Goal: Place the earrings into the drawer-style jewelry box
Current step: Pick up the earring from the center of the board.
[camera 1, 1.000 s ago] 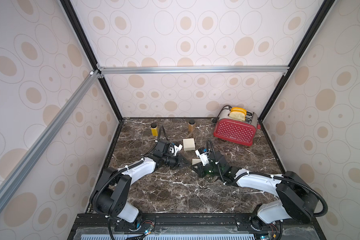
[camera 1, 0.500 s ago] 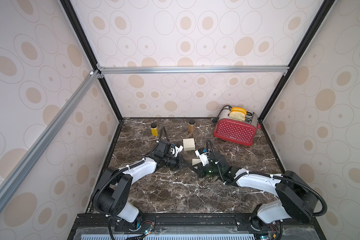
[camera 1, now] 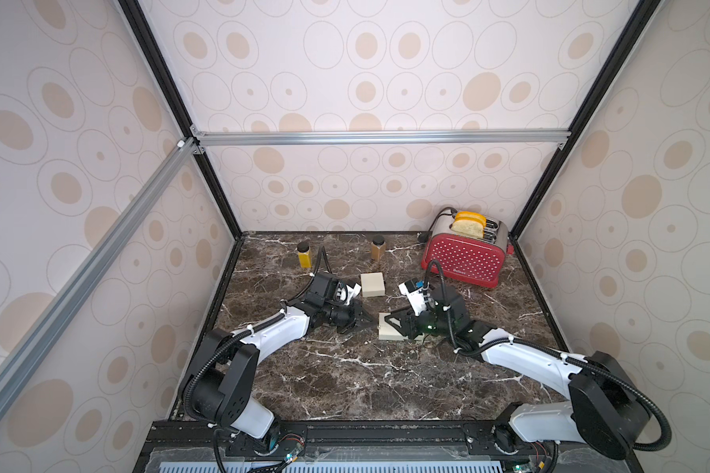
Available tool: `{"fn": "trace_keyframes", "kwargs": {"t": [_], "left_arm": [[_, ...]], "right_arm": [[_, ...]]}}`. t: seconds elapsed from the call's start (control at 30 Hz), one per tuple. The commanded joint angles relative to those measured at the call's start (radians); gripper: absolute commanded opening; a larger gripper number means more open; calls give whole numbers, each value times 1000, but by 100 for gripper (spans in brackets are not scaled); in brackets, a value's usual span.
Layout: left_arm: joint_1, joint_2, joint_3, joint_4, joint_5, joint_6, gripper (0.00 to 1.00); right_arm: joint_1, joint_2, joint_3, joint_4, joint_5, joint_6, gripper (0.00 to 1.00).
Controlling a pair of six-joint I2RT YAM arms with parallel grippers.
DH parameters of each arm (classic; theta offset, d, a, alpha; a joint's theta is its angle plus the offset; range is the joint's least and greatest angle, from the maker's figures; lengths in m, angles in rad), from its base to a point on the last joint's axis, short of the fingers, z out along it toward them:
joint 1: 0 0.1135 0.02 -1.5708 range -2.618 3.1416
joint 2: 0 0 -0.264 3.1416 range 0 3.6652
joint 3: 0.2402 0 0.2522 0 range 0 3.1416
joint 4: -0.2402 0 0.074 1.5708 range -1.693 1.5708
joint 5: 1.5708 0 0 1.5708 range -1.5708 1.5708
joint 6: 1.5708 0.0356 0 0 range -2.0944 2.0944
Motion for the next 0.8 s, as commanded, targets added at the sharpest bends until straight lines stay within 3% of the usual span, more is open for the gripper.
{"fn": "trace_keyframes", "kwargs": {"t": [0.0,0.1,0.3,0.57,0.77], "left_arm": [[24,-19,31,52,1,-144,0],[35,-12,10,173,23,-260,0],[46,-3,-8,266,49,-355,0],[68,33,-69,527,68,-552,0],[70,75,-124,780,64,-724,0]], "right_arm": [[-38,-1,0,37,-128,-74,33],[-55,28,-15,174,-160,-25,28],[-67,130,3,343,-221,101,18],[-76,167,-3,412,-223,155,34],[-77,214,32,438,-253,162,37]]}}
